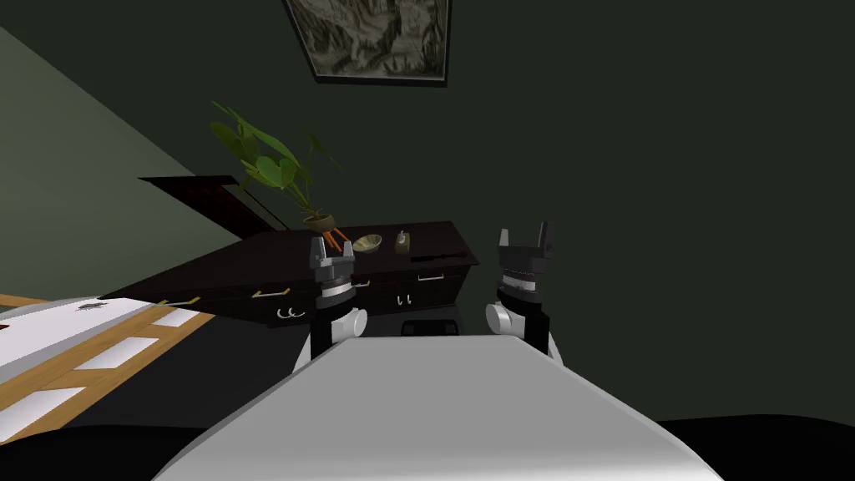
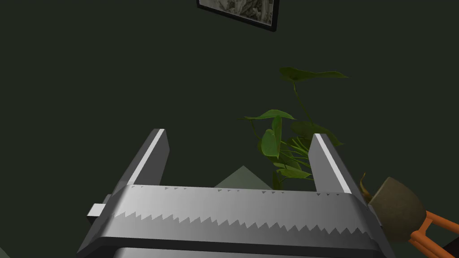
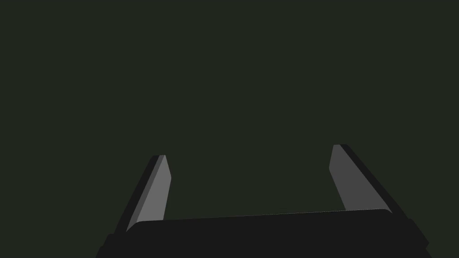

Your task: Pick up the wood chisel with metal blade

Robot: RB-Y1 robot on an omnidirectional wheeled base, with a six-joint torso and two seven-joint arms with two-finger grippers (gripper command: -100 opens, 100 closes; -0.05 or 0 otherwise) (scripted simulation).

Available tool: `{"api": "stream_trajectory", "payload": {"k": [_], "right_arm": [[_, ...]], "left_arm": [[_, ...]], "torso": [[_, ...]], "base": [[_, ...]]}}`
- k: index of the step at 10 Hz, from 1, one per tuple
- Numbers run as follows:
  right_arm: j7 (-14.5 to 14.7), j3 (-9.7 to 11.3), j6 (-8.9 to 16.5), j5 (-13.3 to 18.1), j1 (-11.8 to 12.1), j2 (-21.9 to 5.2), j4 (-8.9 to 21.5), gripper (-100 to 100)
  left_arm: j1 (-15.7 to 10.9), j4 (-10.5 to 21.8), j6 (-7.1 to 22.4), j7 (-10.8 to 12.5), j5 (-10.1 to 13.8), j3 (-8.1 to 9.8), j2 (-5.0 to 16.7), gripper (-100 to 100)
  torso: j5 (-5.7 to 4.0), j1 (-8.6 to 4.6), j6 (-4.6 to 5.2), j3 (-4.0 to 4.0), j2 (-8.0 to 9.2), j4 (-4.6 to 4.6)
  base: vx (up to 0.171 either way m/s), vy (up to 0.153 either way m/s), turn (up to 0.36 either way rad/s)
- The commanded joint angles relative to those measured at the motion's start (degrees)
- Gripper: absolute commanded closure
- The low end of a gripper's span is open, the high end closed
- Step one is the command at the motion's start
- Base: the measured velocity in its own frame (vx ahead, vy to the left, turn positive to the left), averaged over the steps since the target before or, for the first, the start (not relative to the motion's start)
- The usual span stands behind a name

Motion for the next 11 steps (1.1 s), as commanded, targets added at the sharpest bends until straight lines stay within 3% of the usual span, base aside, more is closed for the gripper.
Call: {"api": "stream_trajectory", "payload": {"k": [1,4,5,7,8,10,11], "right_arm": [[0.42,-0.84,-0.37,0.0,0.15,-2.34,0.19,-100],[1.93,-3.81,-1.71,0.21,0.92,-7.63,1.13,-100],[1.93,-3.81,-1.71,0.21,0.92,-8.26,1.13,-100],[3.33,-6.49,-2.93,0.65,1.86,-12.16,2.37,-100],[3.33,-6.49,-2.93,0.65,1.86,-12.85,2.37,-100],[4.85,-9.47,-4.19,1.44,3.1,-16.7,4.24,-100],[4.85,-9.47,-4.19,1.44,3.1,-17.85,4.24,-100]], "left_arm": [[0.0,0.0,0.0,0.0,0.0,0.0,0.0,0],[0.0,0.0,0.0,0.0,0.0,0.0,0.0,0],[0.0,0.0,0.0,0.0,0.0,0.0,0.0,0],[0.0,0.0,0.0,0.0,0.0,0.0,0.0,0],[-0.01,0.0,0.0,0.0,0.0,-0.01,0.0,0],[0.0,0.0,0.0,0.0,0.0,0.0,0.0,0],[-0.01,0.0,0.0,0.0,0.0,-0.01,0.0,0]], "torso": [[0.0,0.0,0.0,0.0,0.0,0.0],[0.01,0.05,-0.01,0.0,0.0,0.0],[0.02,0.07,-0.01,0.0,0.0,0.0],[0.01,0.06,-0.01,0.01,0.01,0.0],[0.02,0.1,-0.02,0.02,0.03,0.01],[0.02,0.09,-0.01,0.03,0.05,0.01],[0.03,0.14,-0.02,0.03,0.05,0.01]], "base": [[-0.003,0.007,0.056],[0.001,0.022,0.123],[0.001,0.019,0.035],[-0.006,0.03,0.152],[-0.009,0.024,0.058],[-0.011,0.041,0.178],[-0.006,0.032,0.076]]}}
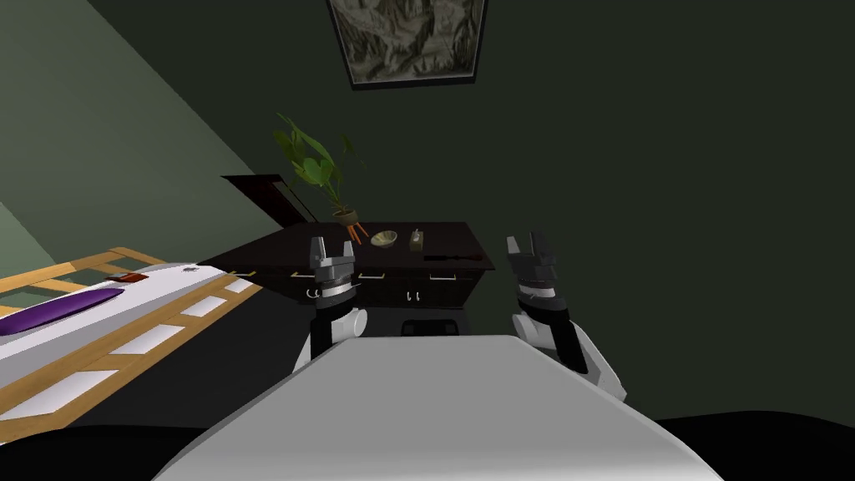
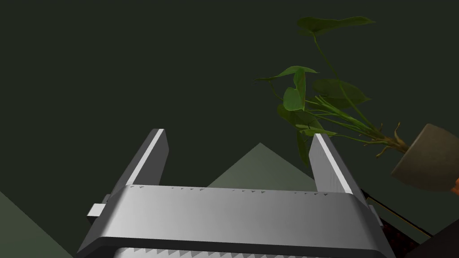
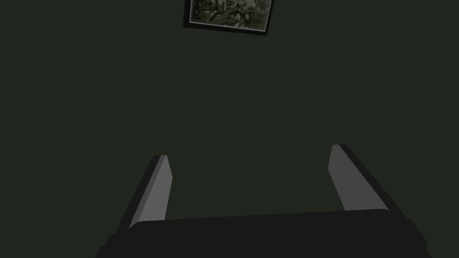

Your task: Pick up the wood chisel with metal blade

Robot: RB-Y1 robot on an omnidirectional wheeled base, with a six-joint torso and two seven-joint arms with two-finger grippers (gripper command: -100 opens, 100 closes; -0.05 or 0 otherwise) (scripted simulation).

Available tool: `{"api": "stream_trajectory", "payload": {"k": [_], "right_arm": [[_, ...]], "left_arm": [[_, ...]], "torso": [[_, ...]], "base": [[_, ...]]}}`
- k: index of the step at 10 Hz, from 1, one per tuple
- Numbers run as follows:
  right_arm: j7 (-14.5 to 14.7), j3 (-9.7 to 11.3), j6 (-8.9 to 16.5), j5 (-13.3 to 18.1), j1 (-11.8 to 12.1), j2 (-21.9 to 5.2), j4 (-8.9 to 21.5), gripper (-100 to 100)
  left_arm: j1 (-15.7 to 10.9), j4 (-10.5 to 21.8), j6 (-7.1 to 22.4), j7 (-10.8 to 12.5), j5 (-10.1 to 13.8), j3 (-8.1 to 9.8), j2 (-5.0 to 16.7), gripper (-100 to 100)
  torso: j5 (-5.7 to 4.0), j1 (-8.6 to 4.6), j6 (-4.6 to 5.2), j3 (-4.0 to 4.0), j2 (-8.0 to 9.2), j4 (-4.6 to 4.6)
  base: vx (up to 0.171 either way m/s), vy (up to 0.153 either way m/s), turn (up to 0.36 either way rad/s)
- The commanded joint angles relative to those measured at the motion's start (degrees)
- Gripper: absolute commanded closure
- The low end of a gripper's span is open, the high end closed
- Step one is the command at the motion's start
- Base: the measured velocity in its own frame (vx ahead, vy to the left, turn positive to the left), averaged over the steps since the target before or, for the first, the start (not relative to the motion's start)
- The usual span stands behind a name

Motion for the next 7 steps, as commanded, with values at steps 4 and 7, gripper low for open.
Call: {"api": "stream_trajectory", "payload": {"k": [4,7], "right_arm": [[1.71,-3.31,-1.09,1.3,1.42,-6.19,2.76,-100],[3.16,-6.2,-2.11,2.97,3.33,-11.23,5.91,-100]], "left_arm": [[-0.01,0.0,0.0,0.0,0.0,0.0,0.0,0],[0.0,0.0,0.0,0.0,0.0,0.0,0.0,0]], "torso": [[0.0,-0.02,-0.03,0.0,-0.01,0.0],[0.0,0.02,0.0,-0.01,-0.01,0.0]], "base": [[-0.007,0.032,0.131],[-0.003,0.043,0.154]]}}
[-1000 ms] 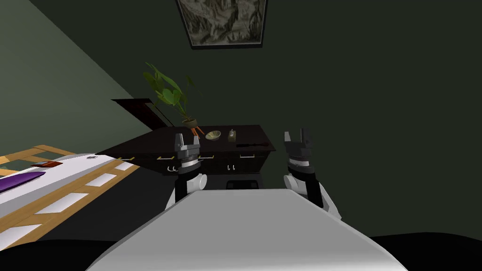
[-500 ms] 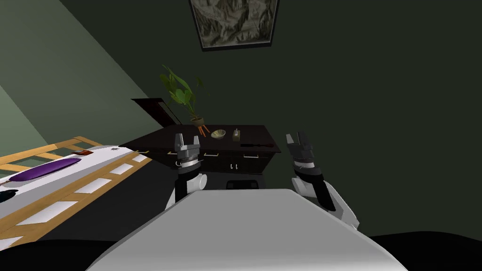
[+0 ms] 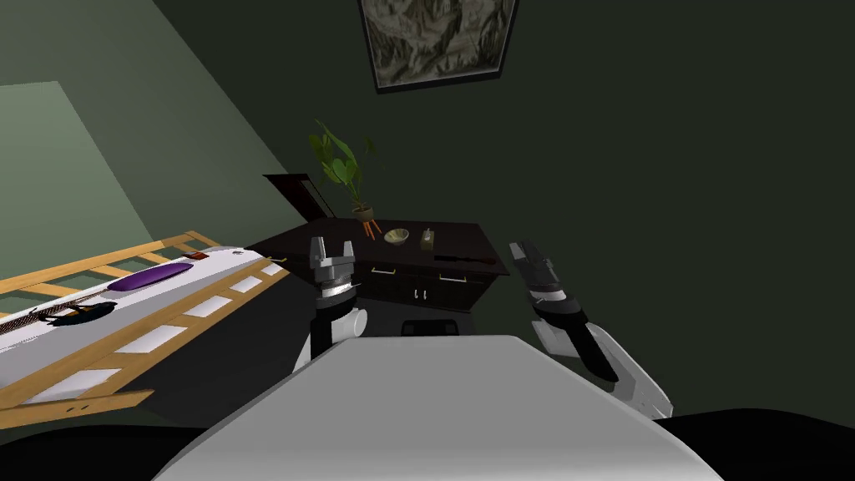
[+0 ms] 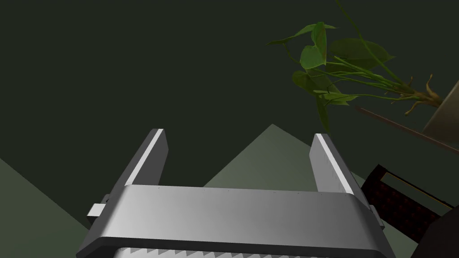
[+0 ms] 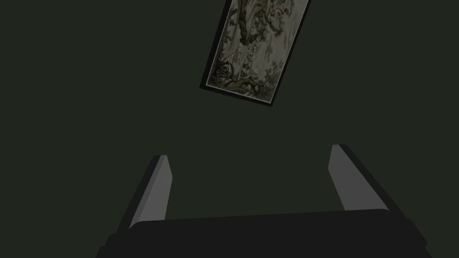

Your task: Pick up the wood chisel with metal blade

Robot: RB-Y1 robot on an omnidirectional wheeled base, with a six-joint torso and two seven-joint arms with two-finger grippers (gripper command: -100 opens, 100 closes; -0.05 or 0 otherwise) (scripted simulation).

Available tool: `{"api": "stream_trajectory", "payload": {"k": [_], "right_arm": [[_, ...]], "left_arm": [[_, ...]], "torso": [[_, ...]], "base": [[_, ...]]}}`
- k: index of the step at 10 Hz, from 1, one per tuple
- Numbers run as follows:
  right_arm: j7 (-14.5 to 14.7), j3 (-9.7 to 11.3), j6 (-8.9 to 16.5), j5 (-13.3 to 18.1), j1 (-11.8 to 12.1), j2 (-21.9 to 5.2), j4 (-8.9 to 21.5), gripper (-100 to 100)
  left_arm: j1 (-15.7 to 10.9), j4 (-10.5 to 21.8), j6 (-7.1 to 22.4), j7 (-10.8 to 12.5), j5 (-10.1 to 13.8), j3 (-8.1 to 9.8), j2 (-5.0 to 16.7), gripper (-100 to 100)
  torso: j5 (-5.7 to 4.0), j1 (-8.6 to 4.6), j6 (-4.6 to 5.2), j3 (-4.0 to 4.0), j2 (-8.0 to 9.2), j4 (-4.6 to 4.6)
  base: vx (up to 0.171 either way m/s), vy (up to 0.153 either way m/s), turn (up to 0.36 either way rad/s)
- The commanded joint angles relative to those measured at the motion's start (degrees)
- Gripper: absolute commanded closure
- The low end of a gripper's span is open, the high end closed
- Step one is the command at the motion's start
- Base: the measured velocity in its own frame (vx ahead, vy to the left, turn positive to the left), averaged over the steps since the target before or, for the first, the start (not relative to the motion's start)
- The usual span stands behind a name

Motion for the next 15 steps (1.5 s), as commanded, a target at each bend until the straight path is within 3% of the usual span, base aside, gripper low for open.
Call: {"api": "stream_trajectory", "payload": {"k": [1,4,7,8,9,14,15], "right_arm": [[0.21,-1.05,-0.44,0.24,0.42,-2.1,1.06,-100],[1.52,-3.64,-1.29,2.38,2.69,-7.3,4.75,-100],[2.13,-4.8,-1.66,3.61,3.96,-11.5,6.76,-100],[2.7,-5.87,-2.0,4.94,5.32,-13.39,8.85,-100],[2.7,-5.87,-2.0,4.94,5.32,-14.9,8.85,-100],[4.21,-8.4,-2.95,9.36,9.92,-23.49,15.34,-100],[4.21,-8.4,-2.95,9.36,9.92,-25.06,15.34,-100]], "left_arm": [[0.0,0.0,0.0,0.0,0.0,0.0,0.0,0],[0.01,0.0,0.0,0.0,0.0,0.01,0.0,0],[0.0,0.0,0.0,0.0,0.0,0.0,0.0,0],[0.01,0.0,0.0,0.0,0.0,0.01,0.0,0],[0.0,0.0,0.0,0.0,0.0,0.0,0.0,0],[0.01,0.0,0.0,0.0,0.0,0.01,0.0,0],[0.01,0.0,0.0,0.0,0.0,0.01,0.0,0]], "torso": [[0.0,0.0,0.0,0.0,0.0,0.0],[0.0,-0.01,0.03,0.0,-0.01,0.0],[0.01,0.03,0.01,-0.02,-0.03,0.0],[0.01,0.01,0.03,-0.01,-0.01,0.0],[0.01,0.04,-0.02,-0.01,-0.02,0.0],[0.01,0.0,0.04,-0.02,-0.04,0.0],[0.01,0.02,0.02,-0.03,-0.05,-0.01]], "base": [[-0.002,0.034,0.097],[-0.002,0.047,0.202],[0.003,0.046,0.123],[-0.001,0.059,0.261],[0.003,0.04,0.117],[0.012,0.049,0.171],[0.015,0.047,0.137]]}}
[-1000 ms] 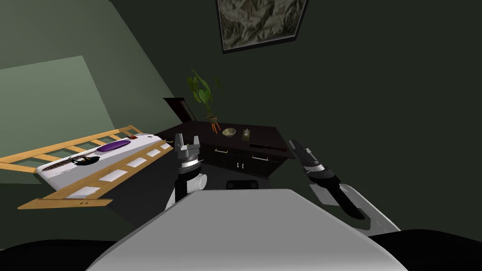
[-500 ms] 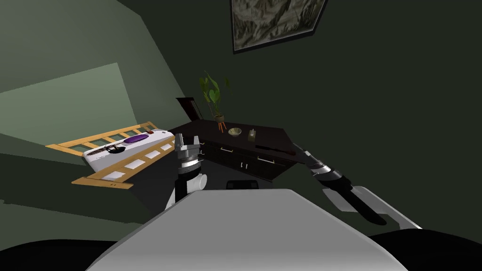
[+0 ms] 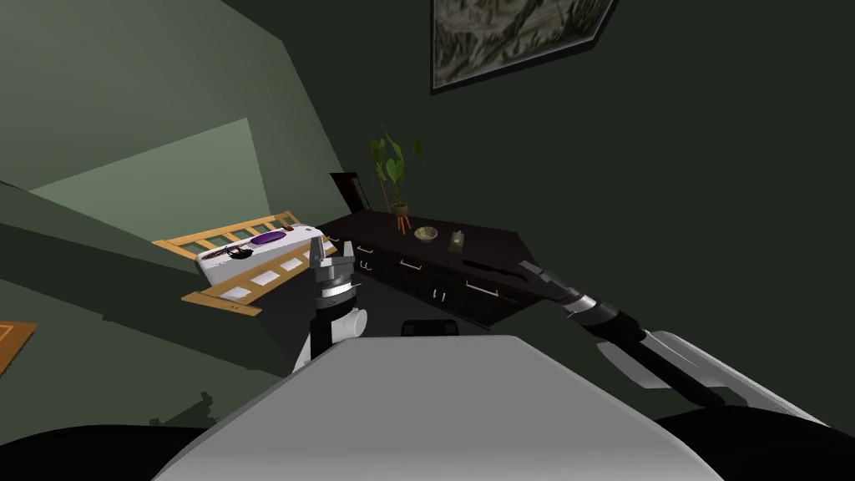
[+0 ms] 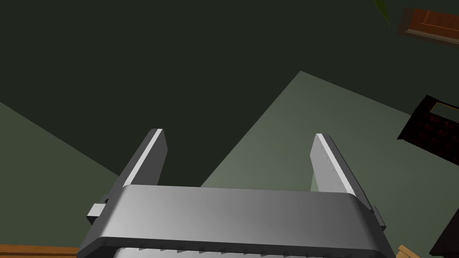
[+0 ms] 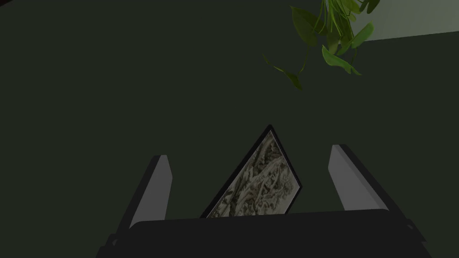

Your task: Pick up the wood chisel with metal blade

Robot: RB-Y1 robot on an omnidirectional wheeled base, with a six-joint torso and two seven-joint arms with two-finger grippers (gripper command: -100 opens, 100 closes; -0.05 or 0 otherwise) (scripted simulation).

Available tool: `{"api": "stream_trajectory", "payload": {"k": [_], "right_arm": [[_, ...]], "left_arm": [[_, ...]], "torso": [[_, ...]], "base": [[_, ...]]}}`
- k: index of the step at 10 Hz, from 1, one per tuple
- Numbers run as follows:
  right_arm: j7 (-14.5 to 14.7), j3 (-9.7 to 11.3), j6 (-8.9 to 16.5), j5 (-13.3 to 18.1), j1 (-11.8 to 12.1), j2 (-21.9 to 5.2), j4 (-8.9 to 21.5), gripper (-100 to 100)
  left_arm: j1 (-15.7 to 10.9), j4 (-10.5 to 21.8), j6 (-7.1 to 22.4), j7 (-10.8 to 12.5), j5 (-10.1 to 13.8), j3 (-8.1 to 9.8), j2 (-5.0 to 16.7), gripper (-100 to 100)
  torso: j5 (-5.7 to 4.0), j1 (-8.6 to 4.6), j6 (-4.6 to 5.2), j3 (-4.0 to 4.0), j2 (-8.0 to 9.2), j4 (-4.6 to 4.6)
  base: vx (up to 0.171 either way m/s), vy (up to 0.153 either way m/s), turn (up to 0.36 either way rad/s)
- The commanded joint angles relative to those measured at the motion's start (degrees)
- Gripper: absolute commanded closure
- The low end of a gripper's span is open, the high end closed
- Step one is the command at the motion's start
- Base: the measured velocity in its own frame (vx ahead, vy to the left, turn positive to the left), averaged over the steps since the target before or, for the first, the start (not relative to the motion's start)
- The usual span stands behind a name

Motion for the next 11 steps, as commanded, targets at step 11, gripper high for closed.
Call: {"api": "stream_trajectory", "payload": {"k": [11], "right_arm": [[1.56,-2.06,-1.14,6.62,7.2,-17.96,8.72,-100]], "left_arm": [[0.01,0.0,0.0,0.0,0.0,0.01,0.0,0]], "torso": [[0.0,-0.01,0.03,-0.02,-0.03,-0.01]], "base": [[0.019,0.035,0.117]]}}
